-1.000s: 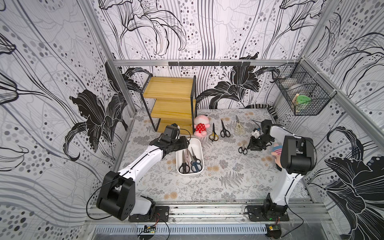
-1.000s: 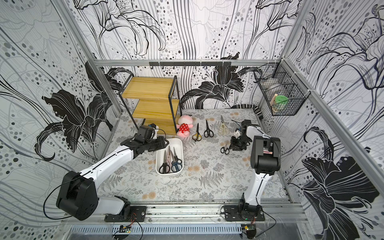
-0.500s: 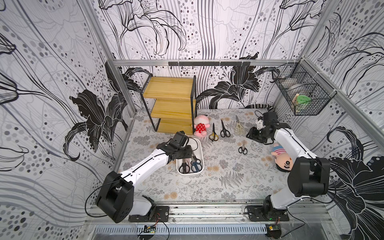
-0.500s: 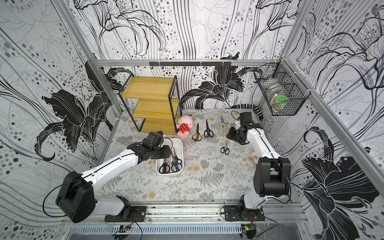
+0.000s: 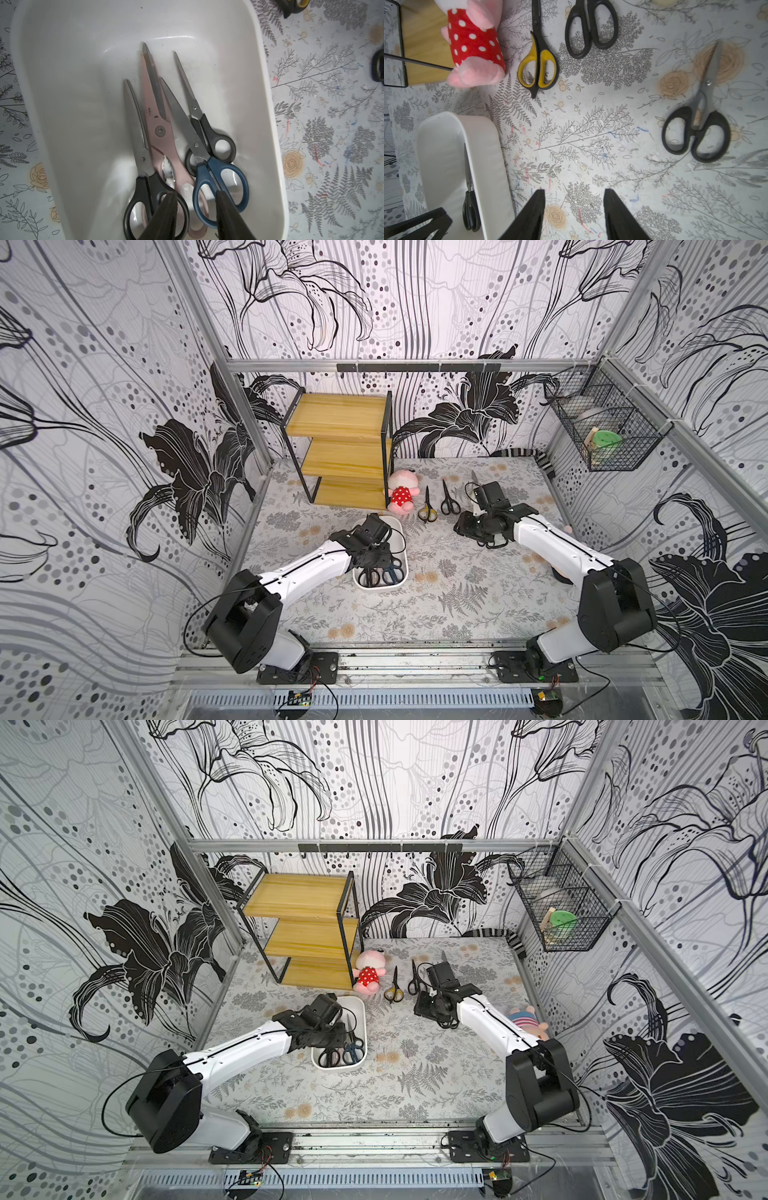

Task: Take the scissors out of the storage box
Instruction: Pick up the scissors from the storage box.

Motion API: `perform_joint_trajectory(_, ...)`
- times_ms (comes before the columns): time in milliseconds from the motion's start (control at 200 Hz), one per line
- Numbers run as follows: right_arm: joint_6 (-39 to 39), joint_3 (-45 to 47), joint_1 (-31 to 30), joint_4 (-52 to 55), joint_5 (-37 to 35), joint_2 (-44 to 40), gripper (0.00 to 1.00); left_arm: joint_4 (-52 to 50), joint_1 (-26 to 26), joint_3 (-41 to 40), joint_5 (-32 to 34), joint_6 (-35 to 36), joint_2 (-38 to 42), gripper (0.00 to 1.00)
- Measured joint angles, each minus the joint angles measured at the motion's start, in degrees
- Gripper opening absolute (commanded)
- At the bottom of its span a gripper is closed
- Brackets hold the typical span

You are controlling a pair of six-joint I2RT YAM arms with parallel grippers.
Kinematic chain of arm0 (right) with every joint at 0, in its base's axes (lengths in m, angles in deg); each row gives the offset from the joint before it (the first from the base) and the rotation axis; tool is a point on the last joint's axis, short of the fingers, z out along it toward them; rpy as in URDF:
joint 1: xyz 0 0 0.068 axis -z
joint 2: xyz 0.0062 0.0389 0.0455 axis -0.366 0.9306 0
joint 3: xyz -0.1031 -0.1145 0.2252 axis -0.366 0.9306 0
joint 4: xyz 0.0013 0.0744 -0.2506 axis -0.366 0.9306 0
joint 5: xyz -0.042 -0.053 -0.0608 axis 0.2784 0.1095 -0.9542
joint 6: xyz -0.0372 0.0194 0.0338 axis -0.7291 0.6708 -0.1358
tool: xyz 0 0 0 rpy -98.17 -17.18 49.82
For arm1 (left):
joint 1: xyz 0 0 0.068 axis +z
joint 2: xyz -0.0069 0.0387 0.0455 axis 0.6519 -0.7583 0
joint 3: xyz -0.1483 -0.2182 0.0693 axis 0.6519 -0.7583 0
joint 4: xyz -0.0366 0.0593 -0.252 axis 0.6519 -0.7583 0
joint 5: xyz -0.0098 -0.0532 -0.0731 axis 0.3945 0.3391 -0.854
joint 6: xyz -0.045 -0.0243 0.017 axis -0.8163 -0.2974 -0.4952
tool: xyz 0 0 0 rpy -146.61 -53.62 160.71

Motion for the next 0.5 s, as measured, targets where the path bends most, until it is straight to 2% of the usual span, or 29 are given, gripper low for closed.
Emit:
perform_joint_trajectory(250,1.6,0.0,-0.2,-1.3,-0.3,2.1,0.49,-0.7,-0.4,0.0,1.9,-1.5,-3.3,0.32)
perform_joint_trajectory(501,2.1,0.0,-0.7,-1.6,-0.9,4.5,0.49,-1.9,-1.6,0.7,0.0,-4.1,-6.0,0.36)
